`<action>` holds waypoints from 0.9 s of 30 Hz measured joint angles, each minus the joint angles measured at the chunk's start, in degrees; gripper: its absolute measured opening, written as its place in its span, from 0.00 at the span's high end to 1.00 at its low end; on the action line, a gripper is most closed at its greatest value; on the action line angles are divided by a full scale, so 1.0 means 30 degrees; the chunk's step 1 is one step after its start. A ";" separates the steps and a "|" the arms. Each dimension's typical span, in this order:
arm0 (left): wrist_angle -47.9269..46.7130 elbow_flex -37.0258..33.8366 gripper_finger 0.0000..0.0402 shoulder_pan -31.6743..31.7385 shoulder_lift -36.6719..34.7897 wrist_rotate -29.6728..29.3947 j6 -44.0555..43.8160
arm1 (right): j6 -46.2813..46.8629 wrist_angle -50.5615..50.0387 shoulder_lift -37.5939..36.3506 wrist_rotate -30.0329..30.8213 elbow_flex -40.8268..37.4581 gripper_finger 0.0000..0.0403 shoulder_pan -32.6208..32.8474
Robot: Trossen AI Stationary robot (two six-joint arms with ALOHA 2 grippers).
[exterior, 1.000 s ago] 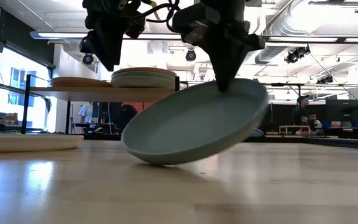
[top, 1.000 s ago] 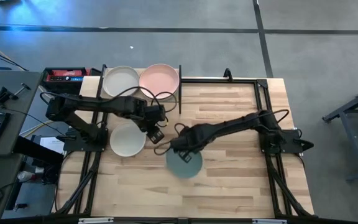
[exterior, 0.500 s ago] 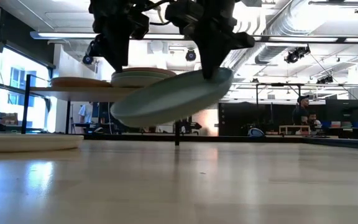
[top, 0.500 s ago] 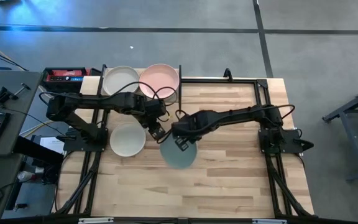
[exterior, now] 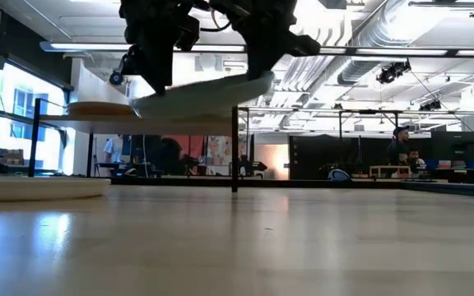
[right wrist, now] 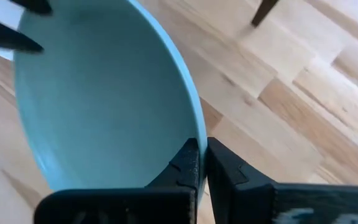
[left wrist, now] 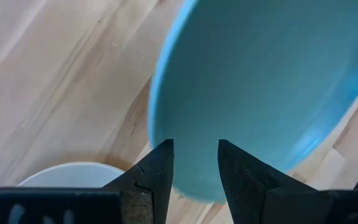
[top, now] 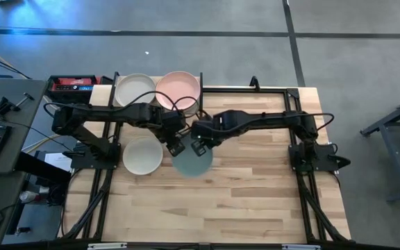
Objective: Place and stack plates onto a shelf
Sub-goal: Stack the blue plate on top of the gray plate on the shelf
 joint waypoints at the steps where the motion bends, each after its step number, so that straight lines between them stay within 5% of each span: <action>1: 0.0007 0.0000 0.71 0.0000 -0.0001 -0.0006 -0.0007 | -0.0100 -0.0044 0.0000 0.0061 0.0229 1.00 -0.0007; 27: 0.0156 0.0000 0.71 0.1385 -0.0001 -0.0229 0.0652 | -0.0004 -0.2369 0.0073 -0.0676 0.1259 1.00 -0.0462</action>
